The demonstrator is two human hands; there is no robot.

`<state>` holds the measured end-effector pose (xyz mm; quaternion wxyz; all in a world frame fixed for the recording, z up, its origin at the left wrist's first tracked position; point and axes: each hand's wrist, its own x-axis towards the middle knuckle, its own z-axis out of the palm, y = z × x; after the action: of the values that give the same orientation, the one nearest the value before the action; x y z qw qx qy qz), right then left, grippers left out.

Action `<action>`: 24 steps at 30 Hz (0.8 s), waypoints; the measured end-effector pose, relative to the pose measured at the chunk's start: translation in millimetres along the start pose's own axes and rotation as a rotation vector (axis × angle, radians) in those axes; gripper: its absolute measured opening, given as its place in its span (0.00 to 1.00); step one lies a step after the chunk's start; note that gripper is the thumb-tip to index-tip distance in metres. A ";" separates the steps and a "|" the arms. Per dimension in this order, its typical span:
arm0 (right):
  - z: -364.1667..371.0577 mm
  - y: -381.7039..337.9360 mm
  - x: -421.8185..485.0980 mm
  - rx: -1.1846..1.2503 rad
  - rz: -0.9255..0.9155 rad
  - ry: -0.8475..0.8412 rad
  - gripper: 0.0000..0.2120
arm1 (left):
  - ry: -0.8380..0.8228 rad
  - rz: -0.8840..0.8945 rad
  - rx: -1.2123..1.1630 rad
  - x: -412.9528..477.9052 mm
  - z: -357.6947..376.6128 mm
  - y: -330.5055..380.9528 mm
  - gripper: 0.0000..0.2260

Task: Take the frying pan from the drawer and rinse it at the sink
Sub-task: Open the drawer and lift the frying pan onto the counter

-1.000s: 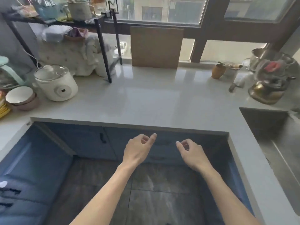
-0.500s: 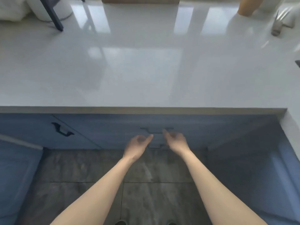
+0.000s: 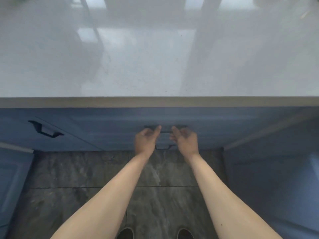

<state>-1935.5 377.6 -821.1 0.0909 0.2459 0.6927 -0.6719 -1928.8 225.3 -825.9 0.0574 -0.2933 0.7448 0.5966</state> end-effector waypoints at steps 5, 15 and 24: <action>2.8 0.8 -9.0 0.002 -0.021 0.016 0.11 | 0.029 -0.018 -0.064 -8.3 3.7 -1.9 0.19; -0.4 18.1 -39.6 0.041 0.037 0.014 0.12 | 0.005 -0.068 -0.112 -39.7 -4.3 -15.5 0.16; -31.6 37.1 -95.2 -0.072 0.103 -0.079 0.15 | -0.036 -0.113 -0.099 -96.8 -23.8 -47.1 0.17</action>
<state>-1829.7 386.8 -808.0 0.1617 0.2511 0.6987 -0.6501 -1819.2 233.6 -817.3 0.0898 -0.3265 0.6955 0.6338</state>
